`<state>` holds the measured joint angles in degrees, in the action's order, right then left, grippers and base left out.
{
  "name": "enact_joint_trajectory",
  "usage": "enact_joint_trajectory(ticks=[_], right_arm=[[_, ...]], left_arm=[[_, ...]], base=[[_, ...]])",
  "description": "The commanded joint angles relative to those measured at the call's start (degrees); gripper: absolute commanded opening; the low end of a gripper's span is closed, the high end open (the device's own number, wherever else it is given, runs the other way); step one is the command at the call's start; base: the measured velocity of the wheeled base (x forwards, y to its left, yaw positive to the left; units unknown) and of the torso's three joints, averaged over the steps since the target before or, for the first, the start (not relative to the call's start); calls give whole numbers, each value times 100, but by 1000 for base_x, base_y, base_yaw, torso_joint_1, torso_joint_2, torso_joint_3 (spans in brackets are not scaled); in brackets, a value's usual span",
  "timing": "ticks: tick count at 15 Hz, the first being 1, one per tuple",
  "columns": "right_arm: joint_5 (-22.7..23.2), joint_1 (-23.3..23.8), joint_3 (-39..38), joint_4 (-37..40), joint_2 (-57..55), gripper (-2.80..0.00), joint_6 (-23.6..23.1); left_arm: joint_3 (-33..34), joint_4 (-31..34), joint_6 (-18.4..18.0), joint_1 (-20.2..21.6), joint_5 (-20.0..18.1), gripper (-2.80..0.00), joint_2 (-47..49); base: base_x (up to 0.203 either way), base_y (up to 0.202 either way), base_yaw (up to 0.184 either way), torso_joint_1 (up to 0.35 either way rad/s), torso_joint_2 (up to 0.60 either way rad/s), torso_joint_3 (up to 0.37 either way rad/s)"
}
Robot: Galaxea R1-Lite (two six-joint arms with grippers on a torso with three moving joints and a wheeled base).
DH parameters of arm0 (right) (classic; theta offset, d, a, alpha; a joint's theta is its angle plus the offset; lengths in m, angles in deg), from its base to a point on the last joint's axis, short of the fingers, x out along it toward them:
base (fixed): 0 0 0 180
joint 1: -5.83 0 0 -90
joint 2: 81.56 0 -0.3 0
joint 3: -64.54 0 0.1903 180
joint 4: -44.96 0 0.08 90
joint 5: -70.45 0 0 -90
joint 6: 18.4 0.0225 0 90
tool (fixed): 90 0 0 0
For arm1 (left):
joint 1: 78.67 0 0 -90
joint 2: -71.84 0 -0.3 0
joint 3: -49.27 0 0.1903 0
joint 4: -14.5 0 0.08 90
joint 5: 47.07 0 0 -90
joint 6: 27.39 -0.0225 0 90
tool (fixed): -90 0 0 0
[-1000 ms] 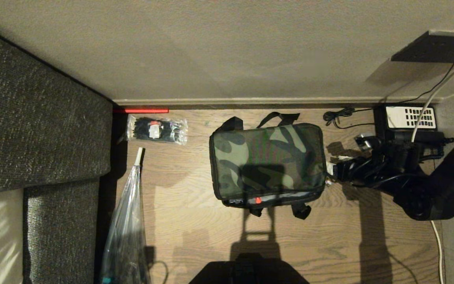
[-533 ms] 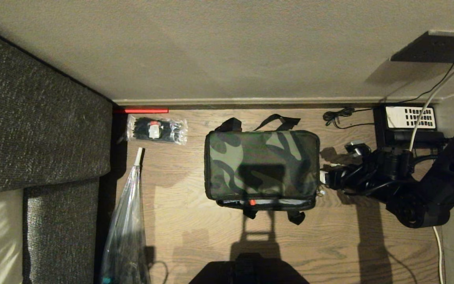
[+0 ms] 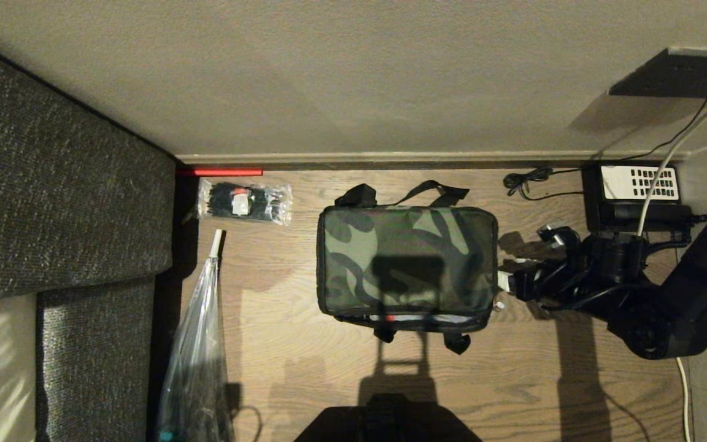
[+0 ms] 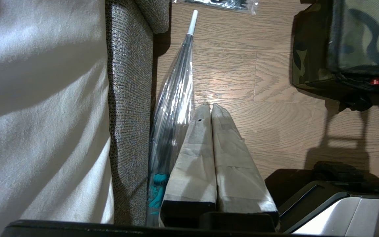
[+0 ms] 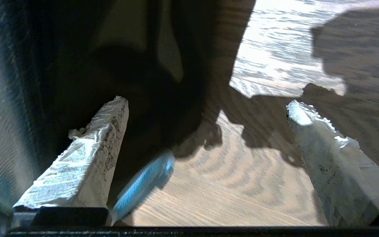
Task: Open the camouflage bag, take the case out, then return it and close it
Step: Open the top of the storage box
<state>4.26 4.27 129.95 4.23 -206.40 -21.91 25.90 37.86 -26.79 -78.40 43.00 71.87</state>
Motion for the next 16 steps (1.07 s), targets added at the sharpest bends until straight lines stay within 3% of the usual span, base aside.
enact_joint_trajectory(ticks=[1,6,10,12,16], right_arm=[[14,286,-66,-6,188,0,-43],[313,703,-318,402,698,0,22],[764,819,-787,1707,1461,0,-118],[1057,809,-1191,1805,1657,0,-511],[1274,804,-1340,2317,1539,0,-2264]], left_arm=[[9,0,3,3,1,-280,-11],[9,0,2,1,1,-280,-11],[9,0,8,7,1,-280,-11],[9,0,2,8,1,-280,-11],[9,0,2,8,1,-280,-11]], base=[[0,0,0,0,0,0],[0,0,0,0,0,0],[0,0,0,0,0,0],[0,0,0,0,0,0],[0,0,0,0,0,0]])
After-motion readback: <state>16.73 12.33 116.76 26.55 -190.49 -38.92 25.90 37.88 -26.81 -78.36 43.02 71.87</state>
